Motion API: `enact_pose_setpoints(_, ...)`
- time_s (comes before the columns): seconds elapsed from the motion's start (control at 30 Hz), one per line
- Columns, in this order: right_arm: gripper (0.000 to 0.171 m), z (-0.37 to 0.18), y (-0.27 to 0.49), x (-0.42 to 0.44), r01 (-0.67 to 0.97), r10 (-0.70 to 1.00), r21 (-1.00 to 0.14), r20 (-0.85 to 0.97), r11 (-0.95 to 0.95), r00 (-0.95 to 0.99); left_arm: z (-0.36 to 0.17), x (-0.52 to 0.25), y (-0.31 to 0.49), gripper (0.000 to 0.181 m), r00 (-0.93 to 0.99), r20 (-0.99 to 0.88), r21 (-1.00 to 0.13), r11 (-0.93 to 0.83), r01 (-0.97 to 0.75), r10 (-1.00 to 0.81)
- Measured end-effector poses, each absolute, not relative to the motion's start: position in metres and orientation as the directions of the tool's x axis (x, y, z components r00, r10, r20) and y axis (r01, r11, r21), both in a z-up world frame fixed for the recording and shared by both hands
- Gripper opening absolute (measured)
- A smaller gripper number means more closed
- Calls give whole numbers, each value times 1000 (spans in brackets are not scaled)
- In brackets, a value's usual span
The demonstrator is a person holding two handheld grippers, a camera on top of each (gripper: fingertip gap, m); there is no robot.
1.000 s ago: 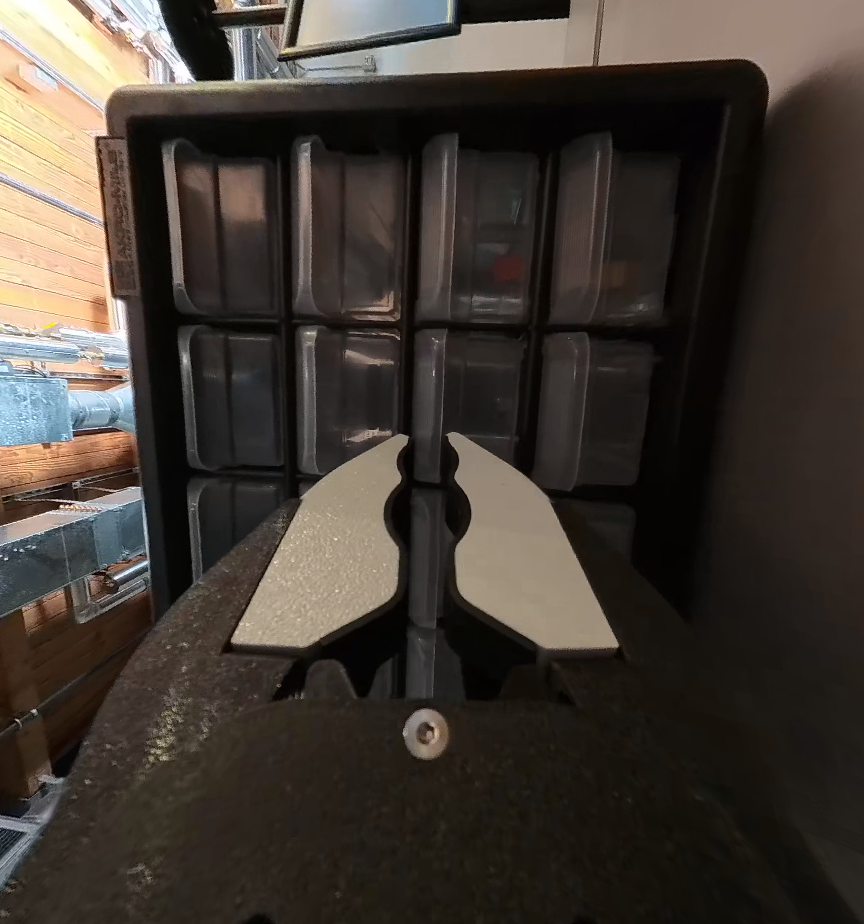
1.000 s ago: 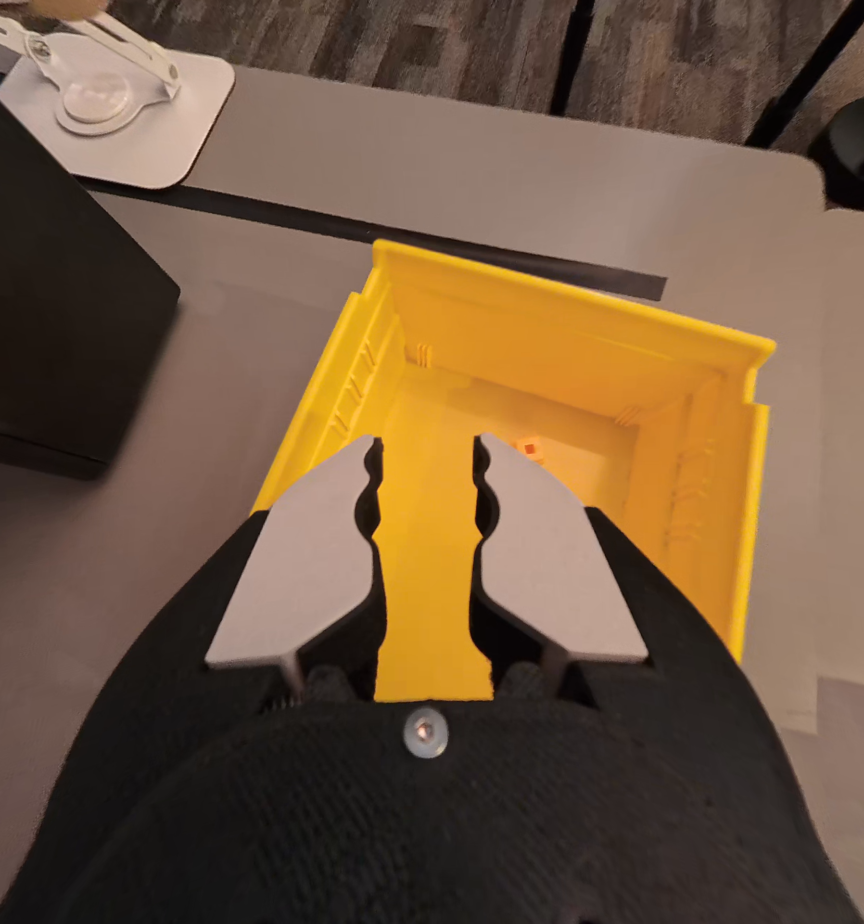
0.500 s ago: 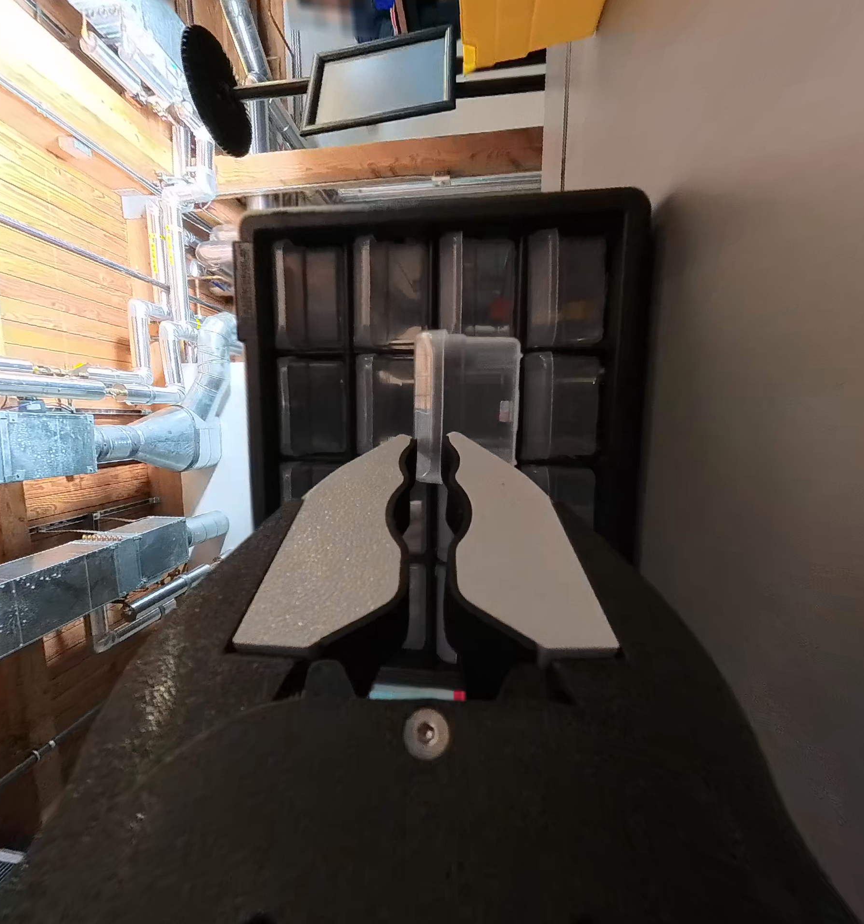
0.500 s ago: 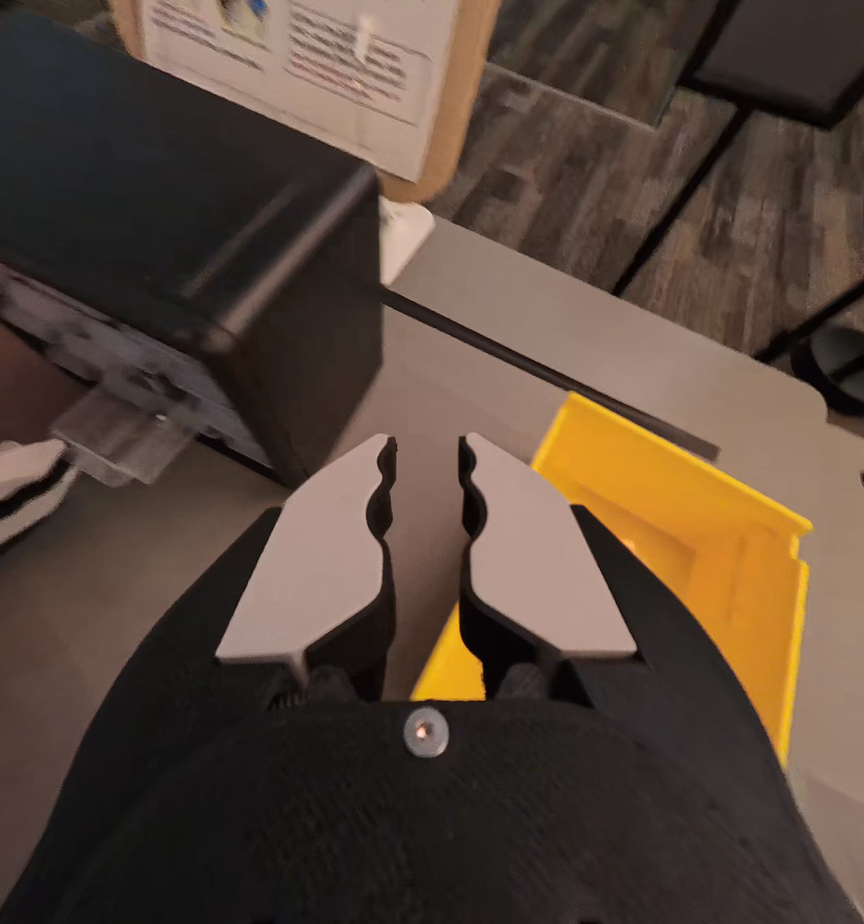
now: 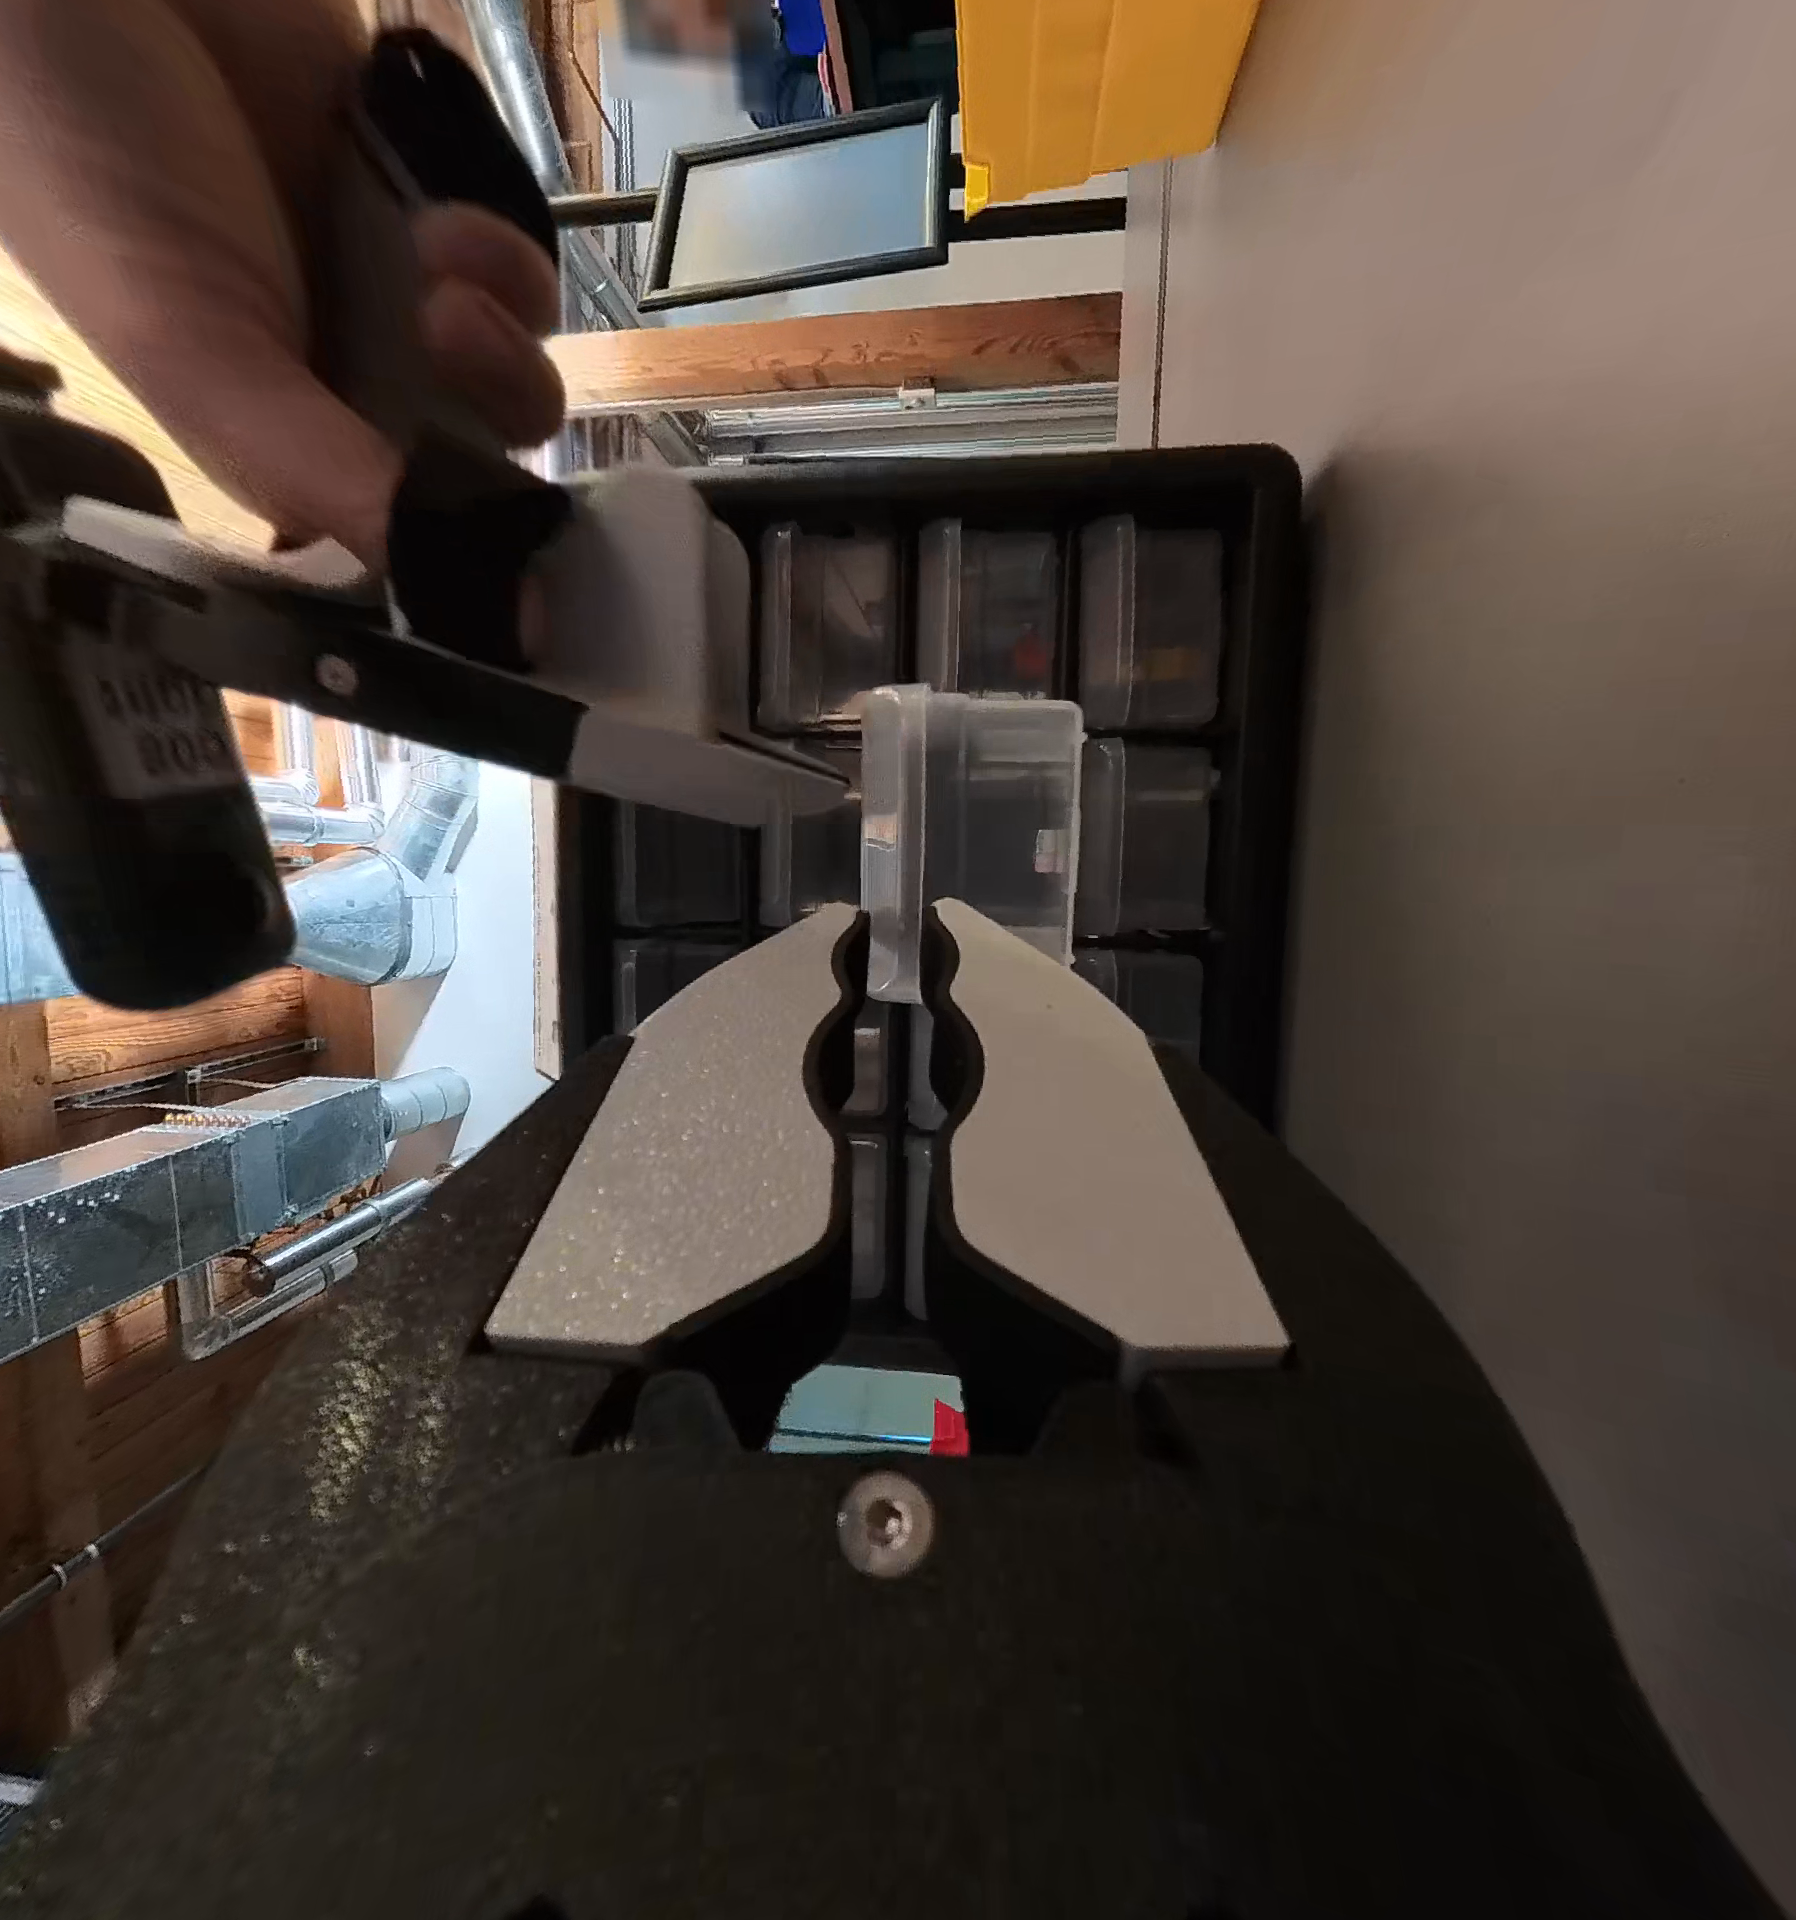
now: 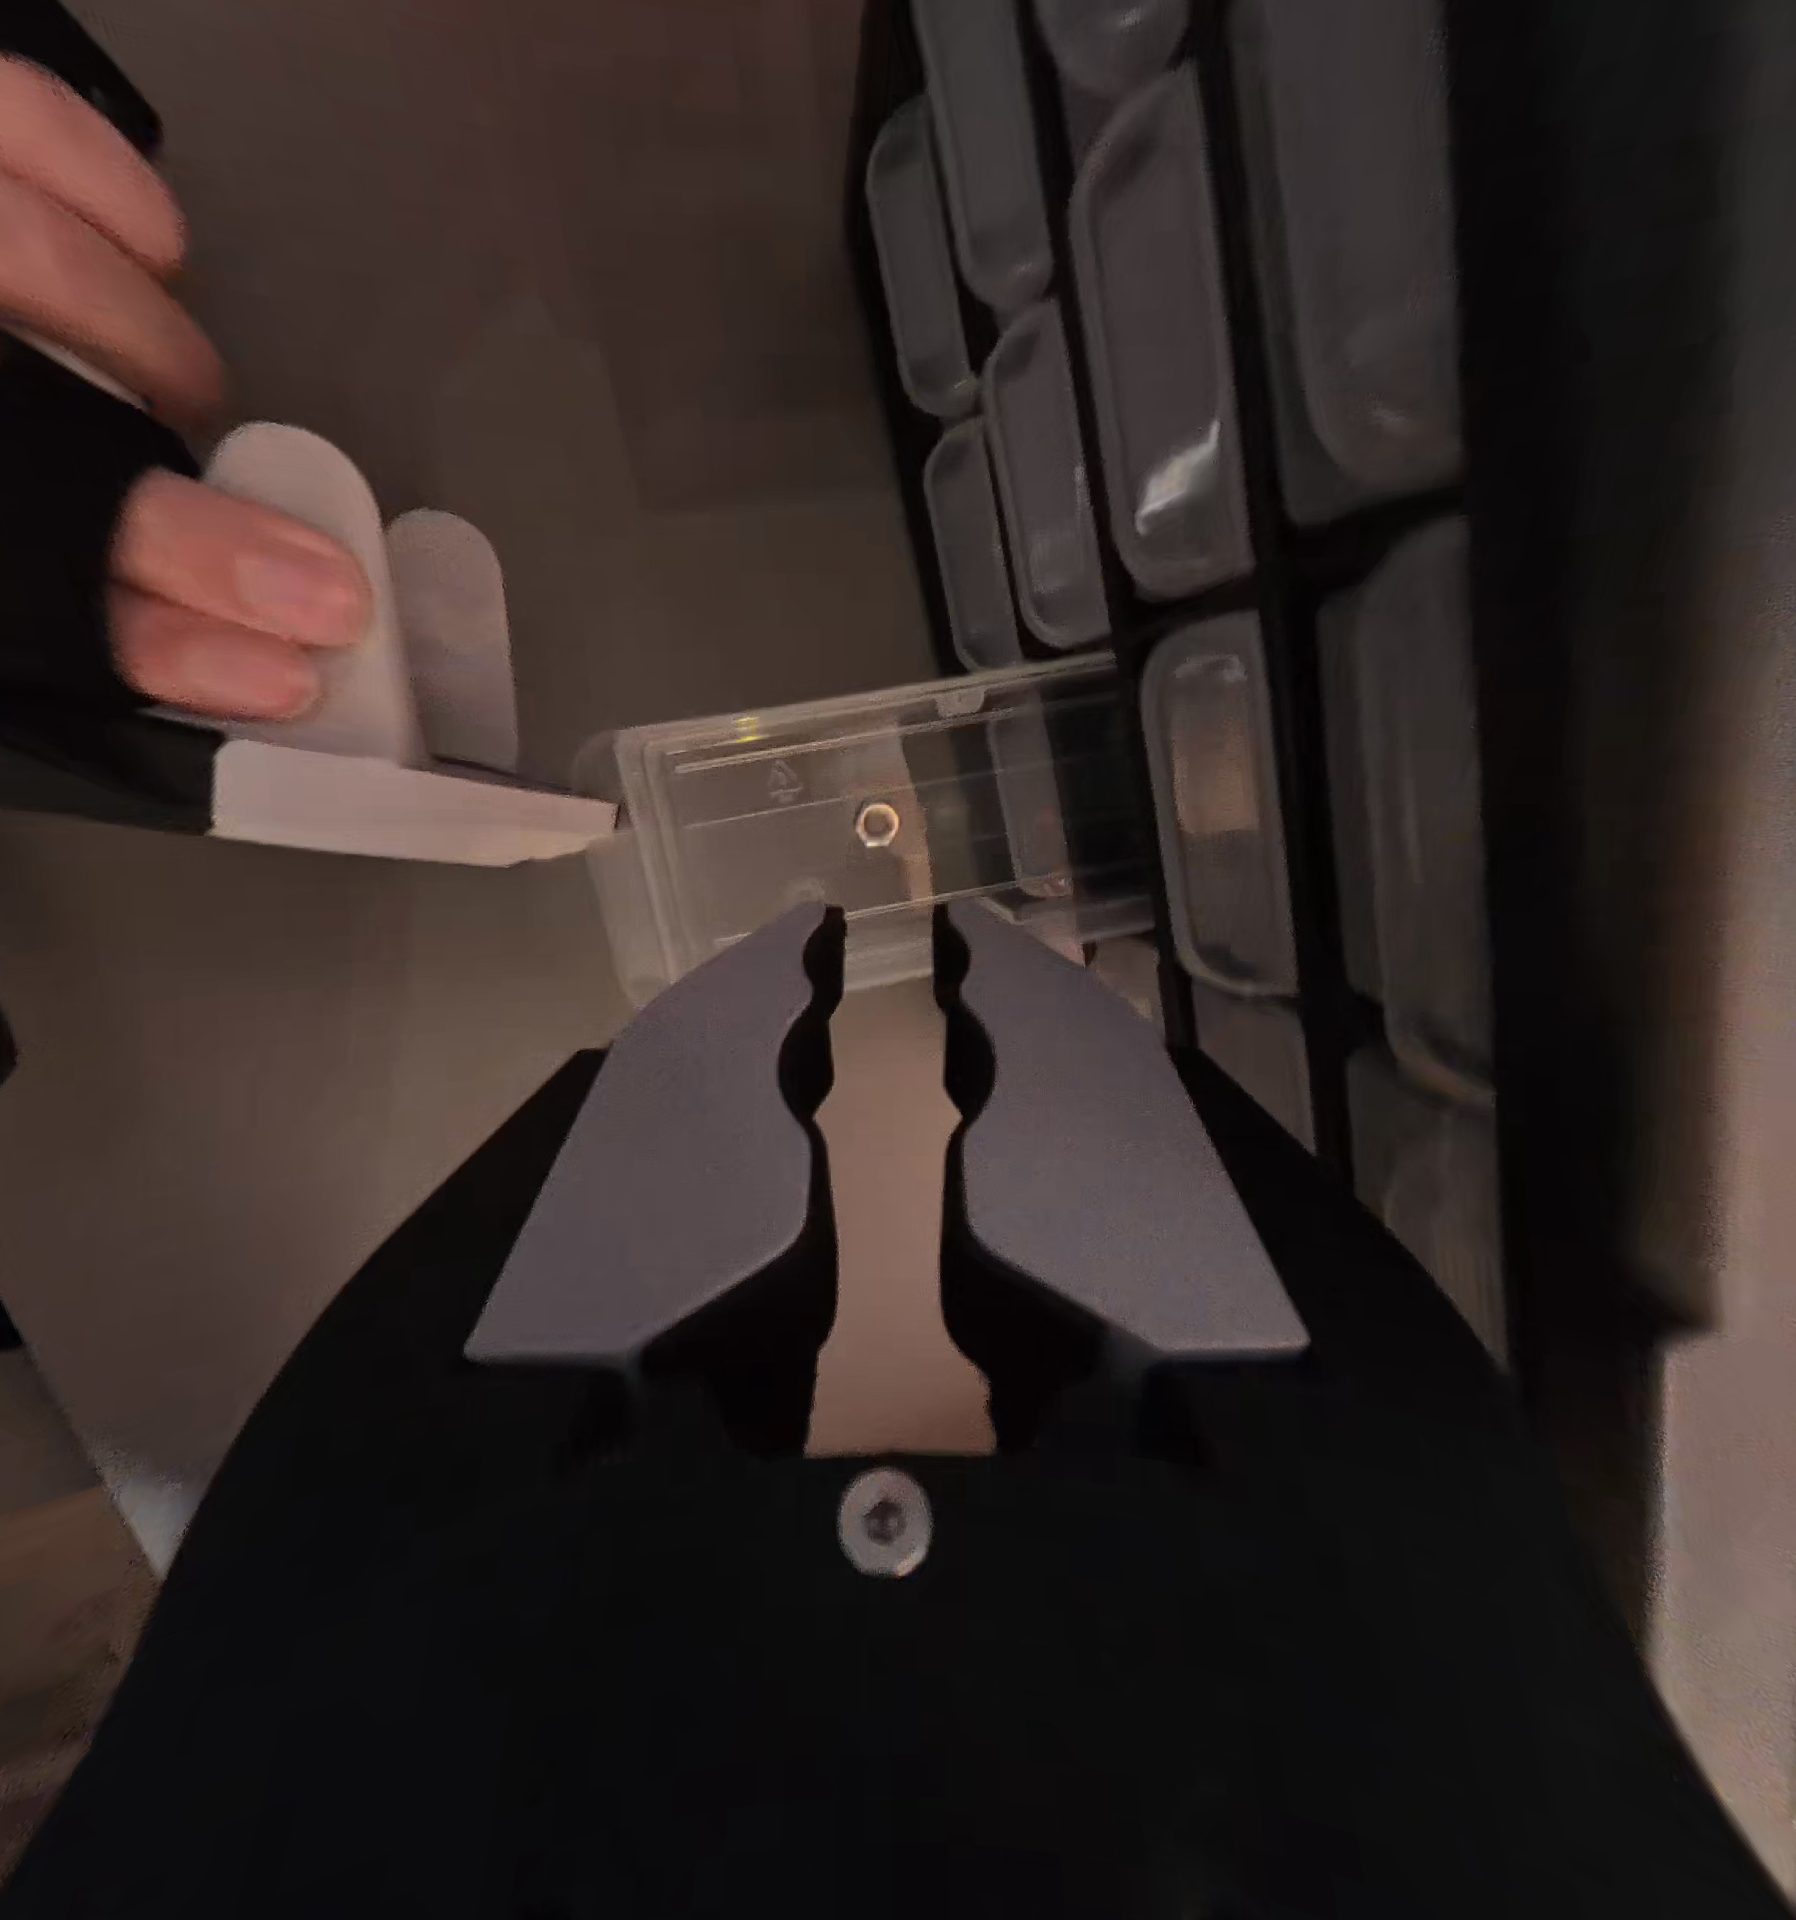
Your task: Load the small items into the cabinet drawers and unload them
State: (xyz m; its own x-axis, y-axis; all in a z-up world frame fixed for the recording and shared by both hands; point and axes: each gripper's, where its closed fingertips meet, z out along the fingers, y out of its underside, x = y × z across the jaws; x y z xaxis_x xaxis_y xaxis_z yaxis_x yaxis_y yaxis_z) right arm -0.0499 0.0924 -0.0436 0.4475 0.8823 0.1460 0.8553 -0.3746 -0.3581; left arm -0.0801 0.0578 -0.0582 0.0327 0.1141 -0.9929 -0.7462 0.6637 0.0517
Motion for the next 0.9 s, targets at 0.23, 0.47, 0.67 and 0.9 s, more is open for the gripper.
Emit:
enact_pose_setpoints(0.23, 23, -65, 95, -65, 969, 956, -164, 198, -184, 215, -58, -83, 55, 9, 37, -994, 43, 661, -750, 107)
enact_pose_setpoints(0.47, 25, -80, 92, -67, 994, 983, -81, 156, -80, 92, -58, -84, 53, 9, 41, -995, 34, 668, -744, 95)
enact_pose_setpoints(0.67, 27, -84, 93, -66, 998, 989, -34, 141, -45, 49, -59, -83, 51, 9, 35, -995, 39, 672, -739, 96)
enact_pose_setpoints(0.9, 27, -87, 92, -65, 999, 995, 42, 104, -2, -3, -59, -83, 50, 9, 35, -994, 42, 674, -737, 100)
